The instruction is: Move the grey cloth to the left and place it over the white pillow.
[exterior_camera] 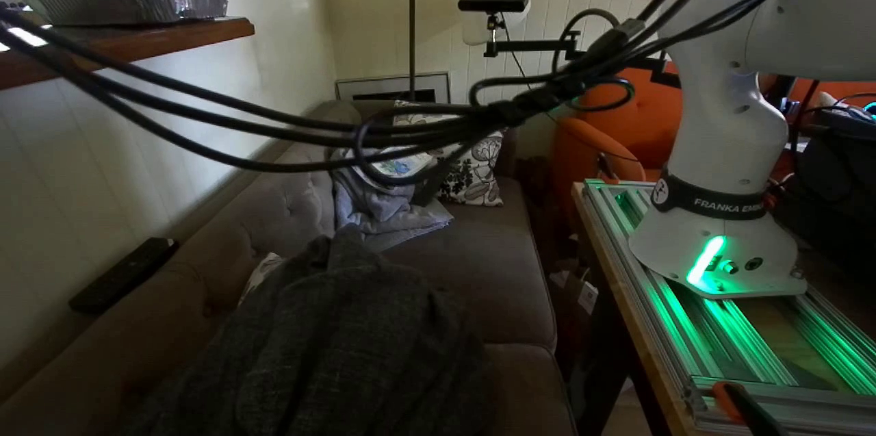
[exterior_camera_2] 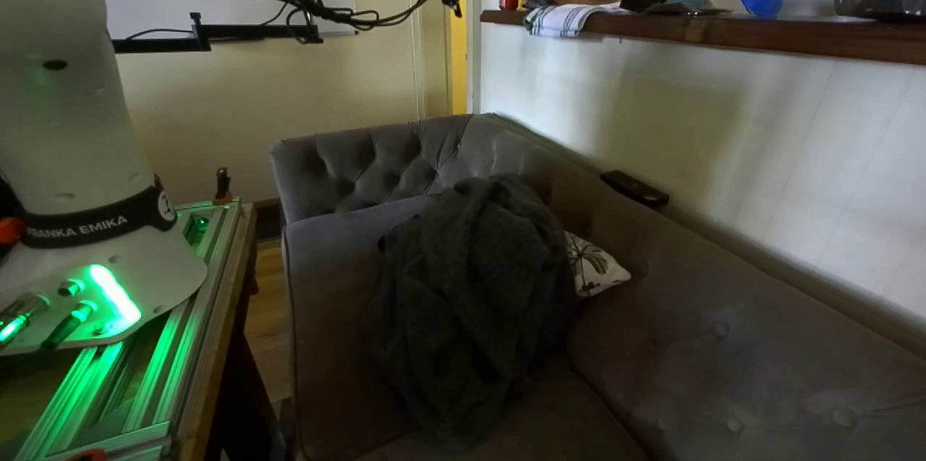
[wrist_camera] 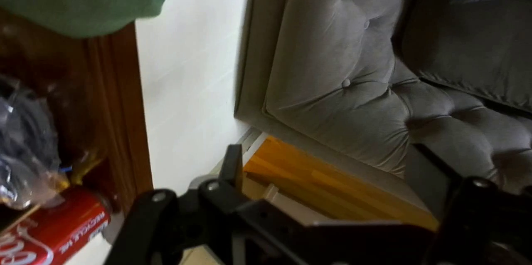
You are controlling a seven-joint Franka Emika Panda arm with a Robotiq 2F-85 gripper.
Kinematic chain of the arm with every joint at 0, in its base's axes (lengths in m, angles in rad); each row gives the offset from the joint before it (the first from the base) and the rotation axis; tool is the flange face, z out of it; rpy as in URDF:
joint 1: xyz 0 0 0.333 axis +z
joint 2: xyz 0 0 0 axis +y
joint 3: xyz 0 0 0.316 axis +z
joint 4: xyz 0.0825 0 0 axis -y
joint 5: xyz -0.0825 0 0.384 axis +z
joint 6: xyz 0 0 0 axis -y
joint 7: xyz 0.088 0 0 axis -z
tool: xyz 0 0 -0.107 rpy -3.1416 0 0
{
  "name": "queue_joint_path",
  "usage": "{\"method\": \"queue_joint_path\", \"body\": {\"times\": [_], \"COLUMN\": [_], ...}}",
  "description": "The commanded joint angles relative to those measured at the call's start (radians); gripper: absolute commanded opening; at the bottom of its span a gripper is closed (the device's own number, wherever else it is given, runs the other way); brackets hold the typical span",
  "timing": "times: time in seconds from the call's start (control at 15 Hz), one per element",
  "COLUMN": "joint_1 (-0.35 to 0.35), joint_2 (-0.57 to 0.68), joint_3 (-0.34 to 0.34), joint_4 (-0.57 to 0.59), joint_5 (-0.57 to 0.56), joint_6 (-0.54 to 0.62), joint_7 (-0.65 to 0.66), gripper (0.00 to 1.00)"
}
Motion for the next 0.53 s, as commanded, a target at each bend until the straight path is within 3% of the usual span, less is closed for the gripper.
{"method": "queue_joint_path", "body": {"times": [0.0,0.27,0.33,0.4,0.47], "joint_1": [0.004,0.008,-0.06,-0.013,-0.066], "joint_2": [-0.016,-0.053,-0.037,-0.054,-0.091], "joint_3": [-0.012,-0.022,0.053,-0.04,-0.015], "joint_4": [-0.04,-0.101,-0.076,-0.098,-0.149], "joint_5": [0.0,0.0,-0.068,0.014,0.06], "joint_6": [0.013,0.023,0.033,0.071,0.074], "joint_7": [0.037,0.077,0.144,0.183,0.173], "gripper": [1.0,1.0,1.0,1.0,1.0]}}
